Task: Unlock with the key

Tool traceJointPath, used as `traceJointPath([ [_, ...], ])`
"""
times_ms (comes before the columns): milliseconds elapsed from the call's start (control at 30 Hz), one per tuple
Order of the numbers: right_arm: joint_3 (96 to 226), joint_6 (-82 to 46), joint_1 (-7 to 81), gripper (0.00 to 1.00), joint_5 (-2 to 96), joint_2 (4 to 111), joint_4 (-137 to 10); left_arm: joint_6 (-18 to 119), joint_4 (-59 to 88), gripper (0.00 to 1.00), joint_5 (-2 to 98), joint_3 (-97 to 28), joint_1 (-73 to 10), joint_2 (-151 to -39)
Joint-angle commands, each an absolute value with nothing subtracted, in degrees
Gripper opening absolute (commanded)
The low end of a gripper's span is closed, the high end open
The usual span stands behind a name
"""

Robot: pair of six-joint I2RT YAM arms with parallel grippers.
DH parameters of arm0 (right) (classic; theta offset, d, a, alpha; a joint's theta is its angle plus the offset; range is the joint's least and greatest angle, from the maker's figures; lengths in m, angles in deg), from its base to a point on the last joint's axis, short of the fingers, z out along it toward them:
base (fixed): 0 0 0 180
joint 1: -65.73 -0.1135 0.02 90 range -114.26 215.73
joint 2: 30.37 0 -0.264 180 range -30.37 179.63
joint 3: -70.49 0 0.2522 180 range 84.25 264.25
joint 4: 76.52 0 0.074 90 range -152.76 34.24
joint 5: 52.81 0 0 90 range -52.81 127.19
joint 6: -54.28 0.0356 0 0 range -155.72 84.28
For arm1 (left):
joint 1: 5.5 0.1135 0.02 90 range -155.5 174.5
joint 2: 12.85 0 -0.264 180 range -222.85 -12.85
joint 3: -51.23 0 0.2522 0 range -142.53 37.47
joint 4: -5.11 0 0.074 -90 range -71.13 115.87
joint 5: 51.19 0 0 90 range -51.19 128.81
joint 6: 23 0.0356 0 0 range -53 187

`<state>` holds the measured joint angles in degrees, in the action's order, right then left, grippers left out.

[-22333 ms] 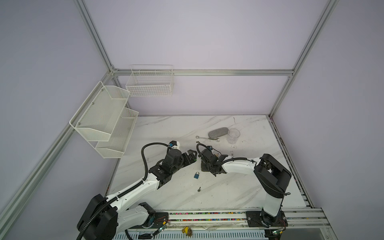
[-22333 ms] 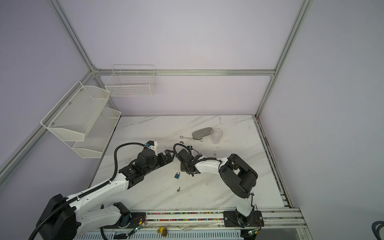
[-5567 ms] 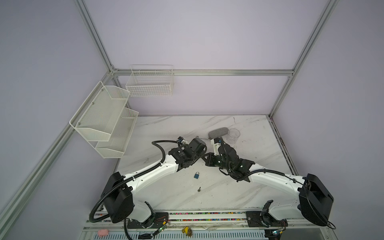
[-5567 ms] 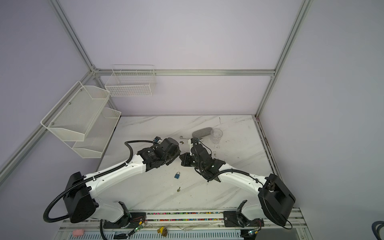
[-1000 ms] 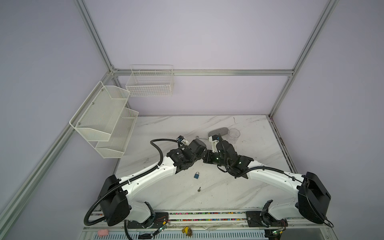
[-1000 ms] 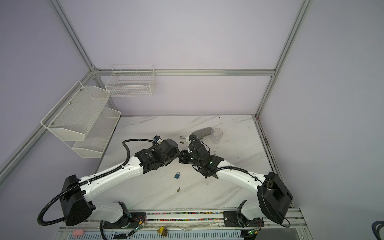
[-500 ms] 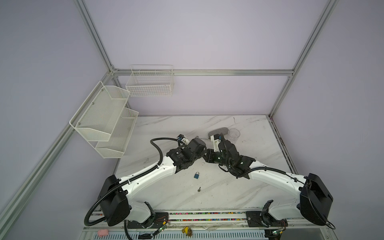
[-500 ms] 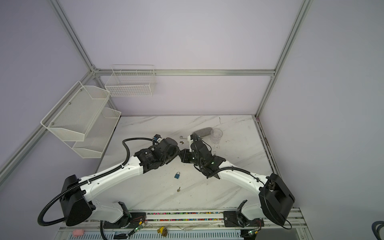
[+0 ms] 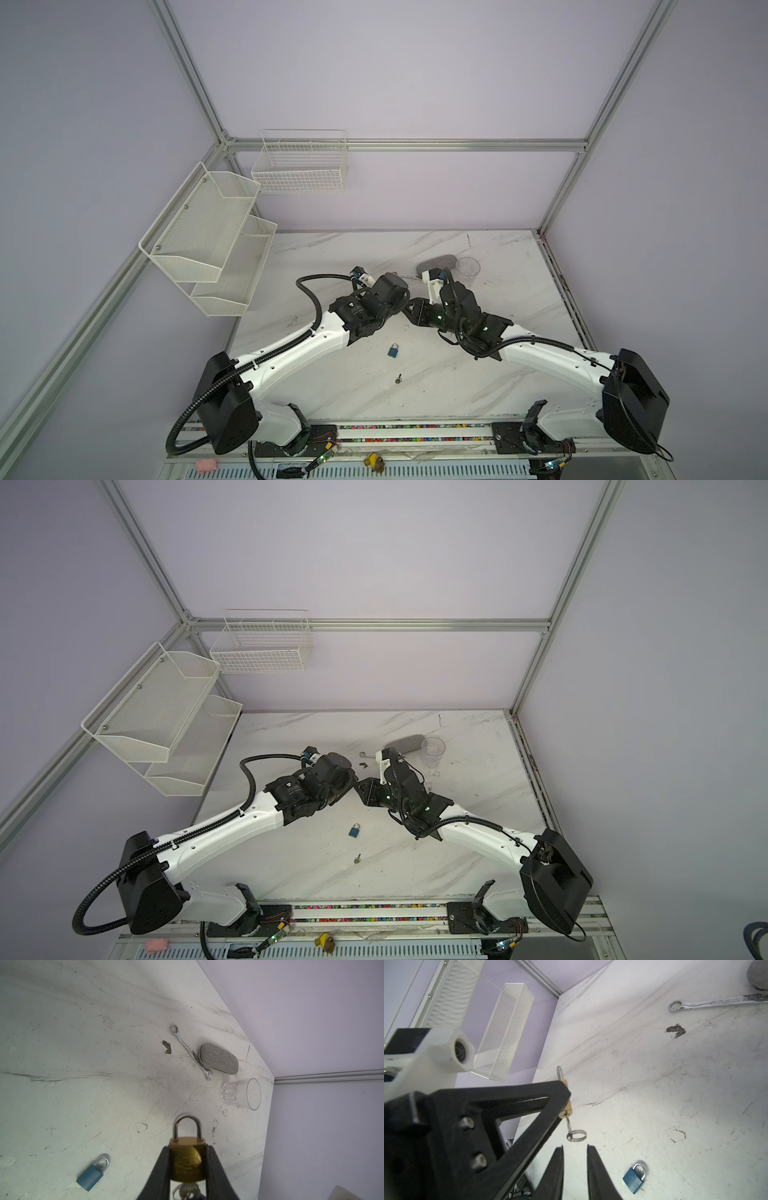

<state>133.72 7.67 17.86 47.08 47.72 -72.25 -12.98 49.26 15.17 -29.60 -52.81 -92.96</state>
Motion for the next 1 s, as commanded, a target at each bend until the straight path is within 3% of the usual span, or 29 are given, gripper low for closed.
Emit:
traceJointPath([
  [0,135.32,9.03,18.10,0.23,45.17,47.76,-74.28,-13.25,46.94,0.00,14.55,-30.91,-52.67,-91.25],
  [967,135.27,8.58,18.10,0.04,43.06,47.99,-78.07,-13.50,46.20,0.00,19.45,-30.93,-54.60,-91.20],
])
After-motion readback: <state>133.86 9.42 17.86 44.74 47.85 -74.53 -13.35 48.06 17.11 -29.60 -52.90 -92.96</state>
